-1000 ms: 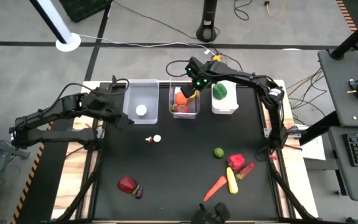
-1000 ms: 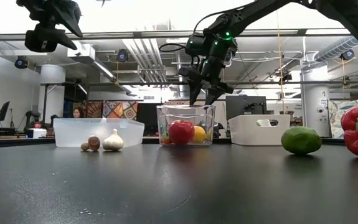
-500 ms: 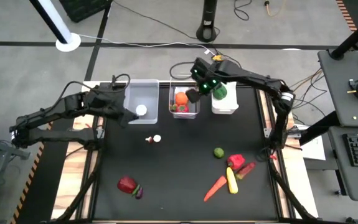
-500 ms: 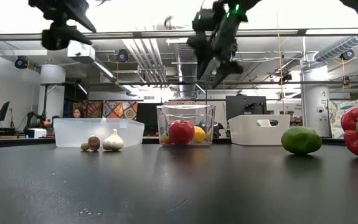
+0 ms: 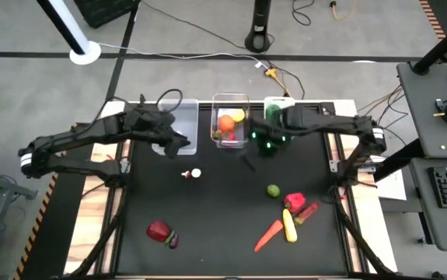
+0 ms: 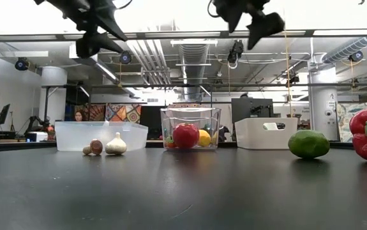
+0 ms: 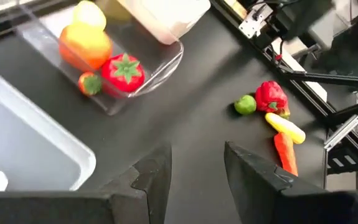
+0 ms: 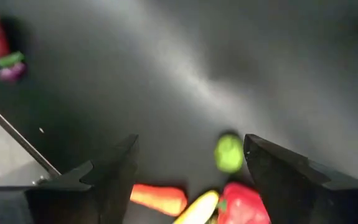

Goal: Sort produce into baskets
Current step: Put the green lemon into the right transparent bin

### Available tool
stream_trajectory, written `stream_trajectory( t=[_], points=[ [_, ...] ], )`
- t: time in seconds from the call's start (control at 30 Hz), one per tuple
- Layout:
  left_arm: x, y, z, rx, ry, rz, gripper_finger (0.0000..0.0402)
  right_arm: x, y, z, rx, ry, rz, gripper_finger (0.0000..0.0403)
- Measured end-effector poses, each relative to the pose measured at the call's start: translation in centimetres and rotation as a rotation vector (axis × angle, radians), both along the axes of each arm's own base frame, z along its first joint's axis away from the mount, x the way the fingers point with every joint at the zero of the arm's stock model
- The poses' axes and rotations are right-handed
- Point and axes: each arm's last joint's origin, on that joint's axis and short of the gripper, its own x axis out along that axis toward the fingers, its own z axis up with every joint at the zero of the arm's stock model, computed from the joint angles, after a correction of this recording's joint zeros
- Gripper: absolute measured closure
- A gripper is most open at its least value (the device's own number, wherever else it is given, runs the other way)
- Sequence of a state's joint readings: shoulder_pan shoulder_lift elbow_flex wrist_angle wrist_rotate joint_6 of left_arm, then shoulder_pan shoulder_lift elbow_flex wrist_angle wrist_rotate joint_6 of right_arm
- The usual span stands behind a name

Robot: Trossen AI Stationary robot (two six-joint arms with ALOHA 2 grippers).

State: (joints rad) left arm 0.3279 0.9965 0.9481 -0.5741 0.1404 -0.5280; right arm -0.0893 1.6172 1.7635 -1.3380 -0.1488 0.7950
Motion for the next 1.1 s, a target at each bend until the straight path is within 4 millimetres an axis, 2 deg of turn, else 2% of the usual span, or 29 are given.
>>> stream_trajectory(
  t=[0.17,0.43,0.7,1.1],
  points=[
    [0.8,0.3,0.9,0.051,-0.012,-0.032,0.0271,-0.6,2.9,-2.2,0.025,0.098,0.003,0.0113],
    [1.1,0.4,3.3,0.139,-0.063,-0.073,0.0271,-1.8,4.5,-7.3,0.002,0.282,0.039,0.011],
    [0.9,0.3,5.2,0.183,-0.107,-0.086,0.0271,-2.7,5.0,-12.5,0.004,0.332,0.086,0.0115],
    [0.8,0.3,5.7,0.199,-0.113,-0.093,0.0271,-3.2,4.9,-16.5,0.0,0.28,0.118,0.0128]
  ],
)
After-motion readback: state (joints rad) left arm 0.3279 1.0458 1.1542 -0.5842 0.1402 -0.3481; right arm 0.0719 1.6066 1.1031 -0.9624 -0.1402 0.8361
